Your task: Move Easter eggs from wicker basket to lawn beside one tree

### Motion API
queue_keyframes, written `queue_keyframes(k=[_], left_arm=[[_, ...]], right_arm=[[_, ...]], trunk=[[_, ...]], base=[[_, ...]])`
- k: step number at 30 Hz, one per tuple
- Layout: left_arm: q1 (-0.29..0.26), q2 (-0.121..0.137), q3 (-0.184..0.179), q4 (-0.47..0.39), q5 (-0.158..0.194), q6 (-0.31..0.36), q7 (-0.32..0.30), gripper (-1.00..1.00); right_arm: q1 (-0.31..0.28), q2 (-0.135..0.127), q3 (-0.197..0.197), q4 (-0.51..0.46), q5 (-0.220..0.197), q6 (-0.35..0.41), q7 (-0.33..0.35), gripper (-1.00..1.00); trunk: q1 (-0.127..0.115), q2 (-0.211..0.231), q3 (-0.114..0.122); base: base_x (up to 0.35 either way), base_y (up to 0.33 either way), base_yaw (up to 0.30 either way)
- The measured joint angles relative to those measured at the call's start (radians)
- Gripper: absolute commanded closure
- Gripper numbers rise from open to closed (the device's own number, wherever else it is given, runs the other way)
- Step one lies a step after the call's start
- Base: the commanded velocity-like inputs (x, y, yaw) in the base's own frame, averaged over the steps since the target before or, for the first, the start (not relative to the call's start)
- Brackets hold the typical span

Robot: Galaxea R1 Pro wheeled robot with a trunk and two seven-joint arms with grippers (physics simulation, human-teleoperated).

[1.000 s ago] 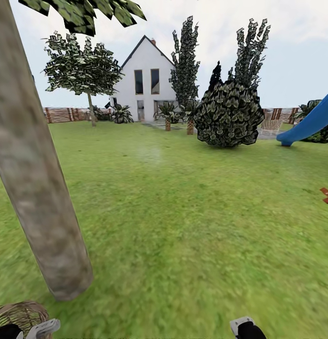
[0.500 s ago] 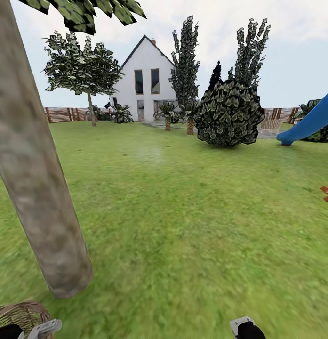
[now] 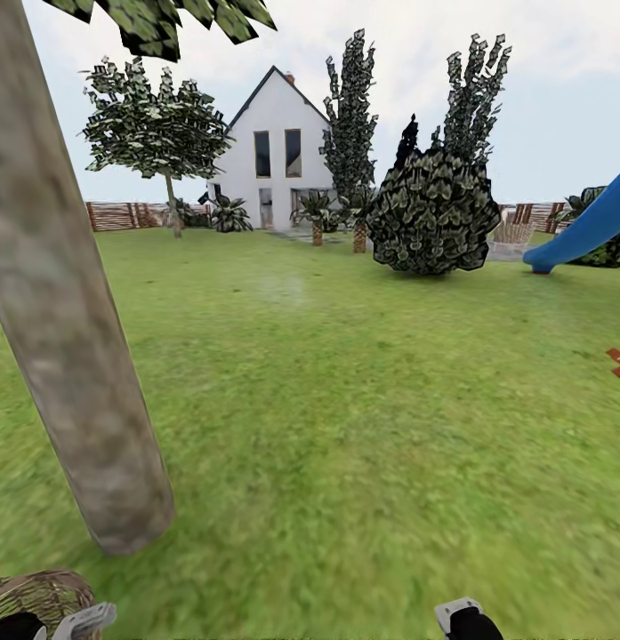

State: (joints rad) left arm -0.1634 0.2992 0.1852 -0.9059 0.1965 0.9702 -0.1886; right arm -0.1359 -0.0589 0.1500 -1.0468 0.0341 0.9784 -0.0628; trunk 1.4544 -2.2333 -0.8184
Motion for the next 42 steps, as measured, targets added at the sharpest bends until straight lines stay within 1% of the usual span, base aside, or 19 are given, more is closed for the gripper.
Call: queue_keyframes(k=[1,4,12,17,28,29,30,34,42], left_arm=[[0.0,0.0,0.0,0.0,0.0,0.0,0.0,1.0],[0.0,0.0,0.0,0.0,0.0,0.0,0.001,1.0],[-0.001,0.0,0.0,0.0,-0.002,0.0,0.001,1.0],[-0.001,0.0,0.001,-0.018,-0.027,-0.002,-0.001,1.0],[-0.001,0.0,0.002,-0.018,-0.029,-0.002,-0.003,1.0],[-0.001,0.0,0.002,-0.018,-0.032,-0.002,-0.005,-1.0],[0.0,0.0,0.0,-0.002,-0.011,-0.001,-0.005,-1.0],[0.0,0.002,0.003,-0.002,-0.005,-0.001,-0.007,-1.0],[0.0,0.001,0.002,-0.002,-0.005,-0.001,-0.007,-1.0]], right_arm=[[0.0,0.0,0.0,0.0,-0.001,0.0,0.0,-1.0],[0.0,0.0,0.0,0.0,-0.001,0.0,0.0,-1.0],[0.0,0.0,0.0,0.0,-0.002,0.0,0.0,-1.0],[0.0,0.0,0.0,0.0,0.0,0.0,0.0,-1.0],[0.0,0.0,-0.002,0.0,-0.001,0.0,0.0,-1.0],[0.0,0.0,-0.002,0.0,-0.001,0.0,0.0,-1.0],[0.0,0.0,-0.002,0.0,-0.001,0.0,0.0,-1.0],[0.0,0.001,0.0,0.0,0.0,-0.001,0.0,-1.0],[0.0,0.003,0.001,0.002,0.002,-0.002,0.0,-1.0]], trunk=[[0.004,-0.007,-0.003],[0.004,-0.007,-0.003],[0.034,-0.063,-0.028],[0.053,-0.098,-0.044],[0.054,-0.098,-0.044],[0.054,-0.098,-0.044],[0.054,-0.098,-0.044],[0.054,-0.098,-0.044],[0.054,-0.098,-0.044]], base=[[0.0,0.0,0.0],[0.0,0.0,0.0],[0.0,0.0,0.0],[0.0,0.0,0.0],[0.0,0.0,0.0],[0.0,0.0,0.0],[0.0,0.0,0.0],[0.0,0.0,0.0],[0.0,0.0,0.0]])
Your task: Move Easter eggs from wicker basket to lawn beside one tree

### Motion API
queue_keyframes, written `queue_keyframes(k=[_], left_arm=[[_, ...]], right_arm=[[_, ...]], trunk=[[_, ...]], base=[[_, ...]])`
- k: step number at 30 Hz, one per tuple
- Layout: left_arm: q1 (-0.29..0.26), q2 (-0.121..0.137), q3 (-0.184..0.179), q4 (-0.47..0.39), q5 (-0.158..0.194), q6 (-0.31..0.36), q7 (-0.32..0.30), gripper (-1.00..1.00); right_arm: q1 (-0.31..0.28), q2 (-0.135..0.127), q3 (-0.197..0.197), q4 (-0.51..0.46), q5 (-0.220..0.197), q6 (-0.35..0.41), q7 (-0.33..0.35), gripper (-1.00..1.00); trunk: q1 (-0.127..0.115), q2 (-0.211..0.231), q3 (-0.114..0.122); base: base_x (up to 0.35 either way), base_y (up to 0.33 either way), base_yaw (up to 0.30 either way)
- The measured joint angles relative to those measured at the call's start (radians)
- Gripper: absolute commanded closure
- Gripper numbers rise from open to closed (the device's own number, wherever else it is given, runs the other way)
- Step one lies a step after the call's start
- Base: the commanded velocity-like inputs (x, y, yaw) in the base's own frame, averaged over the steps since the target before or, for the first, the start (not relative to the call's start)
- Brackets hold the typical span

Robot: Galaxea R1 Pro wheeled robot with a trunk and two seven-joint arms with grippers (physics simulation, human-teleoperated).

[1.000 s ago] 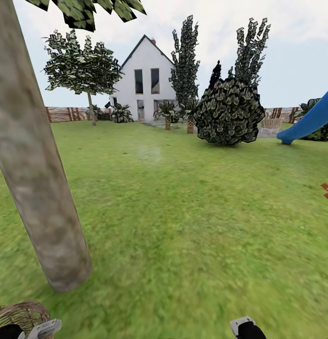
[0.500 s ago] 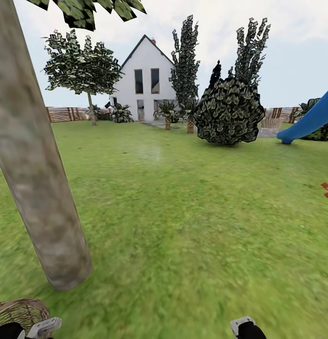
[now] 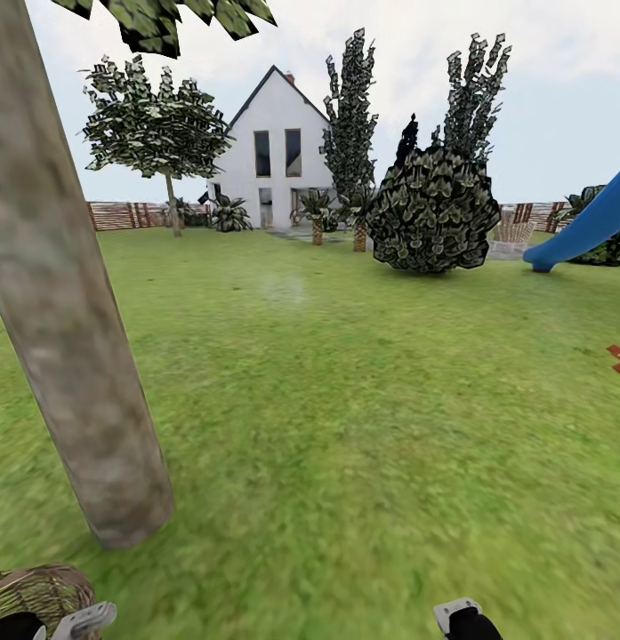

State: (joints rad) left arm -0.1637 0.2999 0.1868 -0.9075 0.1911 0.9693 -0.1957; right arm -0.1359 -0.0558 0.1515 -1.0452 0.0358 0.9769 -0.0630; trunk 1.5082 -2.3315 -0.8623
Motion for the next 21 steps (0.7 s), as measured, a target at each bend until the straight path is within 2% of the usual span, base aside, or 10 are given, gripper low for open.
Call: queue_keyframes(k=[15,21], left_arm=[[0.0,-0.001,0.0,0.0,-0.002,0.0,0.0,-1.0],[0.0,-0.014,-0.002,0.0,-0.009,0.0,0.002,-1.0]], right_arm=[[0.0,-0.001,-0.005,0.02,-0.002,-0.002,0.0,-1.0],[0.0,-0.001,-0.003,0.02,-0.001,-0.002,0.0,-1.0]], trunk=[[0.0,0.0,0.0],[-0.023,0.042,0.019]], base=[[0.0,0.0,0.0],[0.0,0.0,0.0]])
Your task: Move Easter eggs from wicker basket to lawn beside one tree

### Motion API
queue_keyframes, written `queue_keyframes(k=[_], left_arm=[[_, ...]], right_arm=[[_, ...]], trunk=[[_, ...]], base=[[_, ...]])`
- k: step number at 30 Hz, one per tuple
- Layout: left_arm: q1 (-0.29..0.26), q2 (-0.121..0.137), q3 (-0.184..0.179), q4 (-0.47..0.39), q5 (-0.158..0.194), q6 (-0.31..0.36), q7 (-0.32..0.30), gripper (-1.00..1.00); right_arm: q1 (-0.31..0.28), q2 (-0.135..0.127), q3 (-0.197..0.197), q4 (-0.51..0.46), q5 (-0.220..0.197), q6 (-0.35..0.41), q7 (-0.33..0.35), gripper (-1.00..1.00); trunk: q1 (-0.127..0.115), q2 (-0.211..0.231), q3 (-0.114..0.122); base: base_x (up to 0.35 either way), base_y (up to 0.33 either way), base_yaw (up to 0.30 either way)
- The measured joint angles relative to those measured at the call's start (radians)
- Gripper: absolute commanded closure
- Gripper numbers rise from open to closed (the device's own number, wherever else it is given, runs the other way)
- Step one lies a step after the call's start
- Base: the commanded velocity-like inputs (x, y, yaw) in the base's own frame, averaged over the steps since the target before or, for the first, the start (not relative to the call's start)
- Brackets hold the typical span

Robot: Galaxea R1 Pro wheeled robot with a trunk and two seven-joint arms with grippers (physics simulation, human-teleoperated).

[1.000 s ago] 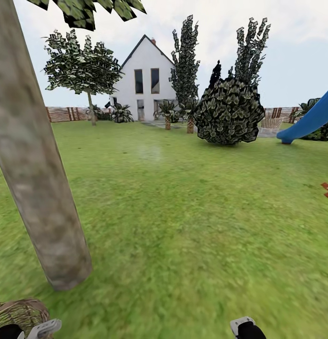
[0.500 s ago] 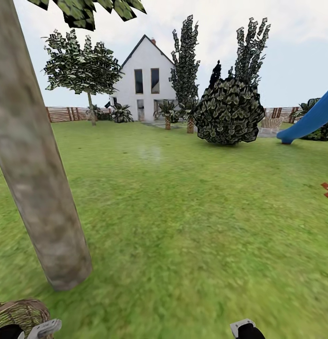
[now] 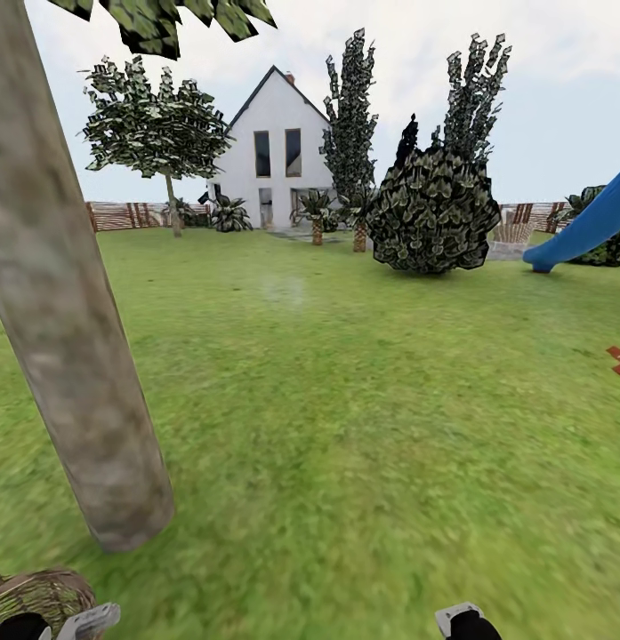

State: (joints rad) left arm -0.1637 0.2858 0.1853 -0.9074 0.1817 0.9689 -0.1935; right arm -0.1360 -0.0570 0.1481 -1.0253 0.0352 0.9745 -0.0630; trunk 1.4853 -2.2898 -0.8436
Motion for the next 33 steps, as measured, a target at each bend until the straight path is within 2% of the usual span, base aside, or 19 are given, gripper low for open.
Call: queue_keyframes(k=[6,21,33], left_arm=[[0.0,0.0,0.0,0.0,-0.001,0.0,0.0,-1.0],[0.0,0.0,0.0,0.0,0.004,0.0,0.0,-1.0],[0.0,0.0,0.0,0.0,0.004,0.0,0.002,-1.0]], right_arm=[[0.0,0.001,0.002,0.0,0.006,-0.001,0.0,-1.0],[0.0,0.001,0.001,0.0,0.009,-0.001,-0.001,-1.0],[0.0,0.0,-0.001,-0.001,0.007,-0.001,-0.001,-1.0]], trunk=[[-0.023,0.042,0.019],[-0.081,0.147,0.066],[-0.127,0.231,0.103]], base=[[0.0,0.0,0.015],[0.0,0.0,0.27],[0.0,0.0,0.021]])
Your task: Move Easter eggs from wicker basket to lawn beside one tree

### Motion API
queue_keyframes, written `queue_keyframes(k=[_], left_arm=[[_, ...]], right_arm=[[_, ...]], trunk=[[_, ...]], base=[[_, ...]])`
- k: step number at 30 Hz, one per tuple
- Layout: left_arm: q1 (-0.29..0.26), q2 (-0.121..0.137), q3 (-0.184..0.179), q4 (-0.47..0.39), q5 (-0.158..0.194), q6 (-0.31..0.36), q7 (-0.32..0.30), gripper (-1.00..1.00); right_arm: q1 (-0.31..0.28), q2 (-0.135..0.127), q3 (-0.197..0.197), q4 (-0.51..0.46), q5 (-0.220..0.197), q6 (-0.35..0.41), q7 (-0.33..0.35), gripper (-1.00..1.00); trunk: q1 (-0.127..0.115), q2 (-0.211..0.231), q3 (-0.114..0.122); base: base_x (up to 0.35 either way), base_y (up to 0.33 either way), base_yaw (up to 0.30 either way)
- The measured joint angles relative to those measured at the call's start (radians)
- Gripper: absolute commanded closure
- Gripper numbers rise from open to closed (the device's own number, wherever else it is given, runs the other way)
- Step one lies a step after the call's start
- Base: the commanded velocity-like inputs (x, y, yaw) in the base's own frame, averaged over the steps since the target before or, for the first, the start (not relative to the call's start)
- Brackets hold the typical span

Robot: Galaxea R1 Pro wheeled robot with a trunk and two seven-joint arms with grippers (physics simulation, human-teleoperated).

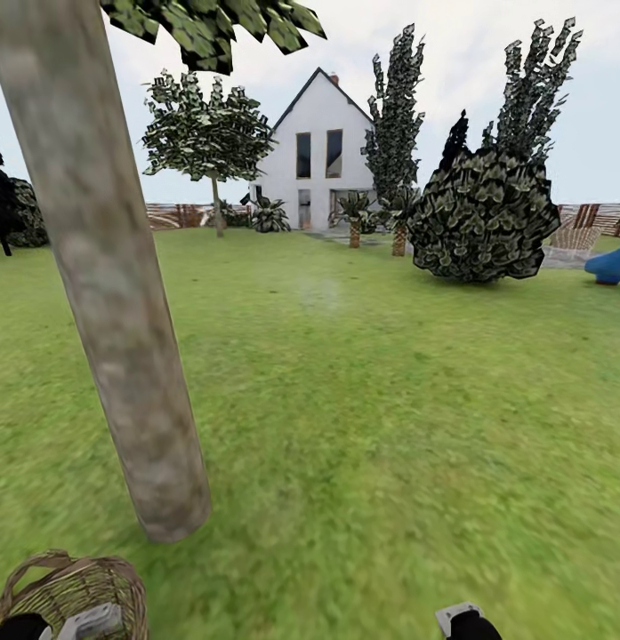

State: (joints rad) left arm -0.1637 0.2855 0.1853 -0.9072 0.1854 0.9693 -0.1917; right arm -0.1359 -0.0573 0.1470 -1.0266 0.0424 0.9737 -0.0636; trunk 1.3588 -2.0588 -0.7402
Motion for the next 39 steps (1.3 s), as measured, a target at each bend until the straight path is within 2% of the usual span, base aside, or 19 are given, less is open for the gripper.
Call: queue_keyframes(k=[22,28,32,39], left_arm=[[0.0,0.003,0.003,0.0,-0.001,0.0,-0.003,-1.0],[0.0,0.024,0.007,0.0,-0.004,0.001,-0.006,-1.0],[0.0,0.066,0.004,0.0,-0.004,0.003,-0.006,-1.0],[0.0,0.073,0.001,0.0,-0.003,0.002,-0.005,-1.0]], right_arm=[[0.0,-0.003,-0.003,0.0,-0.008,0.0,0.001,-1.0],[0.0,-0.009,-0.008,-0.013,-0.014,0.0,0.001,-1.0],[0.0,-0.01,-0.009,-0.015,-0.014,0.001,0.001,-1.0],[0.0,-0.011,-0.009,-0.016,-0.014,0.002,0.0,-1.0]], trunk=[[-0.084,0.154,0.069],[-0.107,0.196,0.088],[-0.123,0.224,0.1],[-0.15,0.273,0.122]], base=[[0.0,0.0,0.0],[0.0,0.0,0.0],[0.0,0.0,0.0],[0.0,0.0,0.0]])
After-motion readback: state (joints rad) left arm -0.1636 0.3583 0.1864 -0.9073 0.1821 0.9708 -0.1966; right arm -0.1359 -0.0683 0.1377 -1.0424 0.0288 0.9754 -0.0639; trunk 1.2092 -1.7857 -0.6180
